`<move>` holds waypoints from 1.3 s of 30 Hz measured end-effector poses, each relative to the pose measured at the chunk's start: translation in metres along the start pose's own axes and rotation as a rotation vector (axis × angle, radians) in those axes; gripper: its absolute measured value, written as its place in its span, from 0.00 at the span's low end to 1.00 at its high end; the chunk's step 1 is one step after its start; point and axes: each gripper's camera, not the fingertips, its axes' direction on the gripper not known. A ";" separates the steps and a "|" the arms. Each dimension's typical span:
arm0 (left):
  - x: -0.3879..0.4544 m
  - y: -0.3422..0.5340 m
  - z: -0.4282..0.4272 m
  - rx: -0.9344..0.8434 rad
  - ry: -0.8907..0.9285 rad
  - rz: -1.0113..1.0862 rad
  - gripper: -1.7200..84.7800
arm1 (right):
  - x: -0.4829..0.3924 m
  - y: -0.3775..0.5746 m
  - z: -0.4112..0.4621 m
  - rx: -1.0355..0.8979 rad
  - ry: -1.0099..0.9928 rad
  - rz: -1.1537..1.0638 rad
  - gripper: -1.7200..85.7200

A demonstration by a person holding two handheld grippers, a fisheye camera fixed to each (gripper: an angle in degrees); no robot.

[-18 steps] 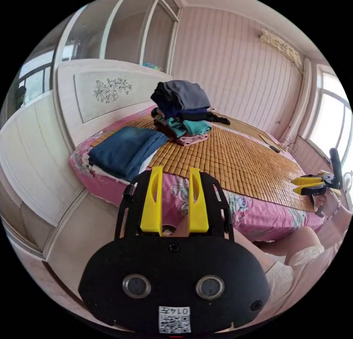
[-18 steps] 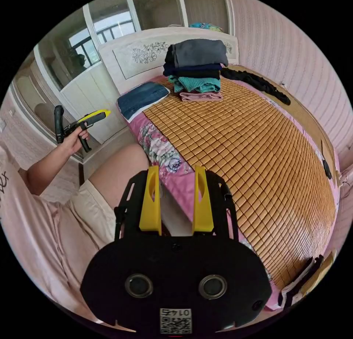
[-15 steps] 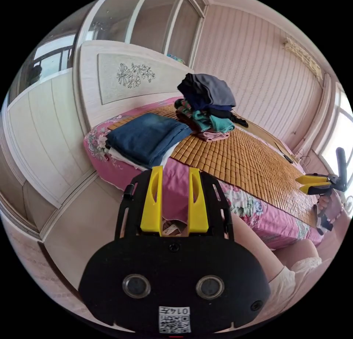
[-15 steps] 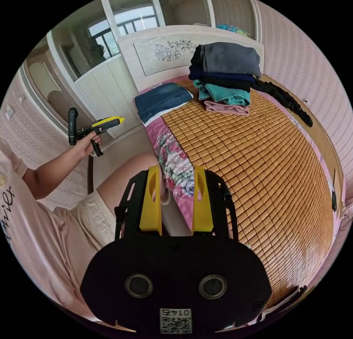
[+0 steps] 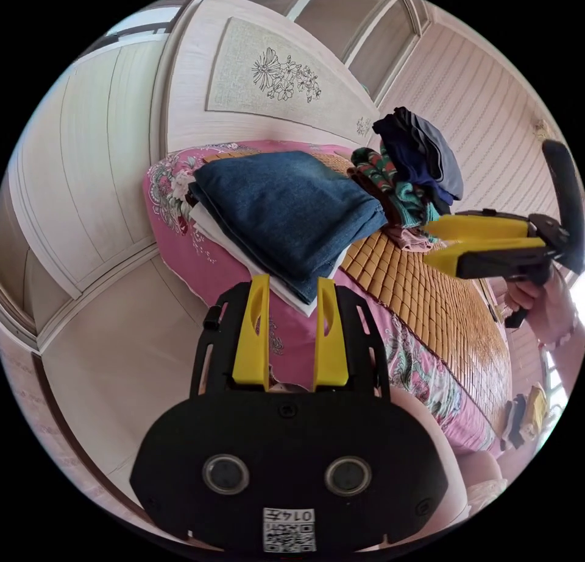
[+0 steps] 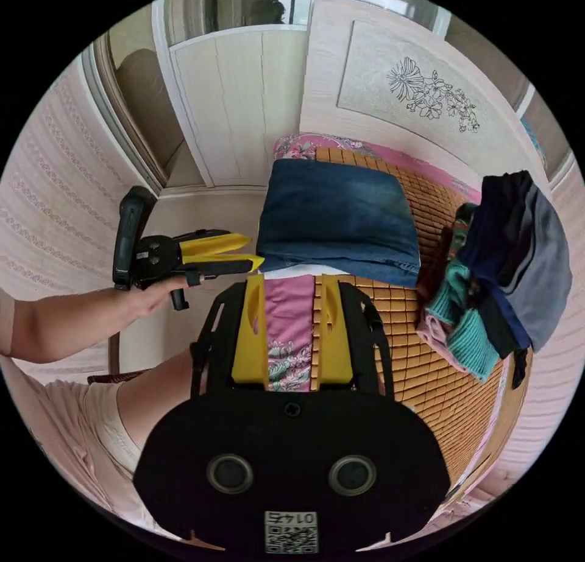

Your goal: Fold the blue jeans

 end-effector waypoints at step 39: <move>0.145 0.026 -0.264 0.041 0.626 0.474 0.05 | 0.127 0.388 -0.100 0.189 0.192 1.072 0.06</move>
